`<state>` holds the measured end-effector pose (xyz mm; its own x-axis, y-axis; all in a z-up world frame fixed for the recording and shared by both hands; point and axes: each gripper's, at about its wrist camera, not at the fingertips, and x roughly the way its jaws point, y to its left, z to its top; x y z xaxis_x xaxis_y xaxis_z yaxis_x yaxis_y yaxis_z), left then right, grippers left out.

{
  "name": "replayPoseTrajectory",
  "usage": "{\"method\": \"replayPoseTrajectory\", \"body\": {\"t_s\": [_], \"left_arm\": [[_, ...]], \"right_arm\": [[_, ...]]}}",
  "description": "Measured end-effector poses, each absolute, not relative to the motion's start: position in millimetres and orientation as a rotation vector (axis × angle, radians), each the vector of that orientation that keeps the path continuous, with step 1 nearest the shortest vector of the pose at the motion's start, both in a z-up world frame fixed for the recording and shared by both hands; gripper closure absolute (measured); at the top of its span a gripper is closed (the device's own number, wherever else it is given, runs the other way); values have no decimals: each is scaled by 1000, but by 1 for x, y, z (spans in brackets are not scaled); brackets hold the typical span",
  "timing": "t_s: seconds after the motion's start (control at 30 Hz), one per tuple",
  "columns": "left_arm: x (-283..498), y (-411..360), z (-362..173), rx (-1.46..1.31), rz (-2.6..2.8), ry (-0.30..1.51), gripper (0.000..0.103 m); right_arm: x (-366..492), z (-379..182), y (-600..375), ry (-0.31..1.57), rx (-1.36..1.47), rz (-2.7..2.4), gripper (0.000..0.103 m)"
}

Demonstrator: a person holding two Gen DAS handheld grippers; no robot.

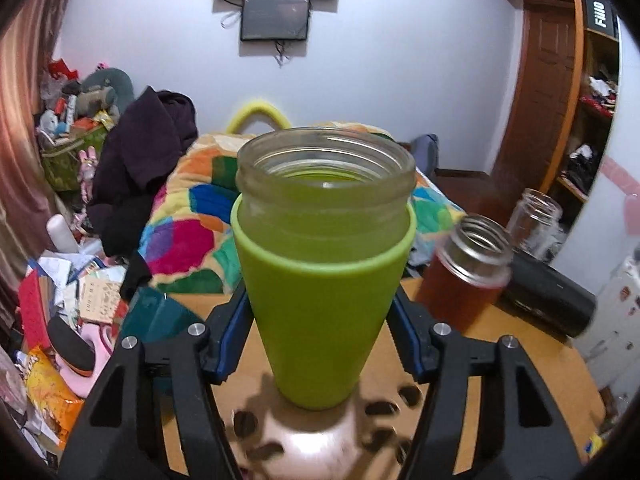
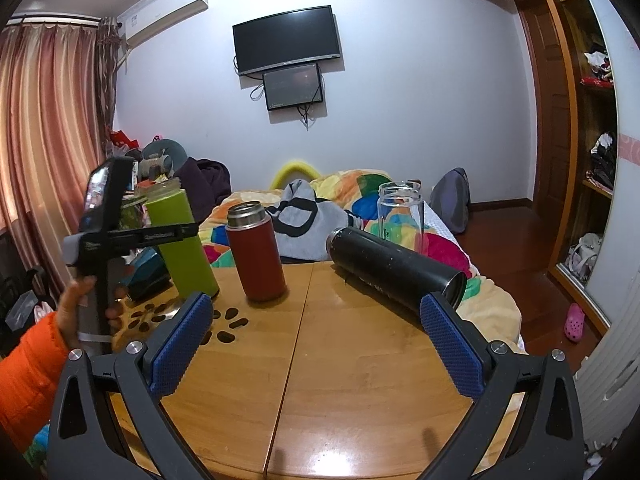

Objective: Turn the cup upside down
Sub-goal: 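Grasp the lime-green bottle's base with the right gripper while the left gripper grasps its glass mouth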

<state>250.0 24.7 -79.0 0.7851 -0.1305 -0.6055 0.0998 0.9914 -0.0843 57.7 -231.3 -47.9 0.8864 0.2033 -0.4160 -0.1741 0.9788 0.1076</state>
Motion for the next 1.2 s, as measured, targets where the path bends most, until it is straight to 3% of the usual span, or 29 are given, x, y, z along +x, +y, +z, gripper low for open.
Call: {"method": "replayPoseTrajectory", "body": {"t_s": [0.57,1.07,1.2], "left_arm": [[118,-61,-59,139,-493,660,40],[113,-54,-59,54,-573,658,40],[115,-49,-60,26,-588,655,40]], "right_arm": [[31,-78,-217,483,5,287,0],[54,-114,-181,547,-32,470,0],[70,-126,-159,574,-52,551,12]]}}
